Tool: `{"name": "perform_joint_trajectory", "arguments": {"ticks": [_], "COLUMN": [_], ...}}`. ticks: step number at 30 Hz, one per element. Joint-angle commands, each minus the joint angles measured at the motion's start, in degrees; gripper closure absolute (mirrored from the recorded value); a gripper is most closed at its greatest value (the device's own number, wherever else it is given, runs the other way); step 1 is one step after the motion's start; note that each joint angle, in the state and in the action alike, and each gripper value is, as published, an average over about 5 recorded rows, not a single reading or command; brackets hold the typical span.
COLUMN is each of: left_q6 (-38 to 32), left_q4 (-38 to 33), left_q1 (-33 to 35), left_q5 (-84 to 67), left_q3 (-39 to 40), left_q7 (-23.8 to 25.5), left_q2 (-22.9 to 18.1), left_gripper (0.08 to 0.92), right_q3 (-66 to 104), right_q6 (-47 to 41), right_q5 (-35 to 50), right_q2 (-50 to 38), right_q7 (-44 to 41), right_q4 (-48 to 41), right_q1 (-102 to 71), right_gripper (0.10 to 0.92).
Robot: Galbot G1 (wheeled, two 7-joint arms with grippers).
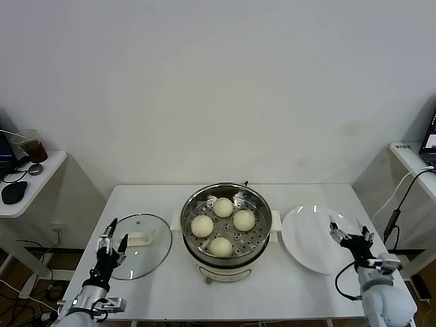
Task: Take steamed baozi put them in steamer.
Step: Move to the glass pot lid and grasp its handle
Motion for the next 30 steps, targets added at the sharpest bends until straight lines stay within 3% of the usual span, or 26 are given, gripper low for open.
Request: {"name": "perform_joint_trajectory", "arguments": {"ticks": [1, 11, 30], "left_q6": [10.05, 14.09, 14.76], "left_q4": [8.02, 10.21, 15.03], "left_q1": [-3.76, -5.14, -9.4], "left_q5": [15.23, 10.39, 9.15], "left_q3": [4.95, 7.69, 8.99], "left_q7": [-3.03, -1.49, -0.58], "left_q2": [1.21, -0.72, -0.88], "left_gripper": [0.177, 0.177, 0.177], "right_q3": [1.23, 0.45, 0.05], "right_q6": [0.43, 0.61, 0.98], "right_q5": [-2.15, -3.66, -5.06], "right_q2": [2.06, 2.78, 3.85], "right_q7": [0.49, 0.35, 0.55], "right_q4": [-0.1, -1.14, -2.04], "right_q1": [-3.15, -2.37, -1.91], "right_gripper": [0.203, 0.203, 0.203]}}
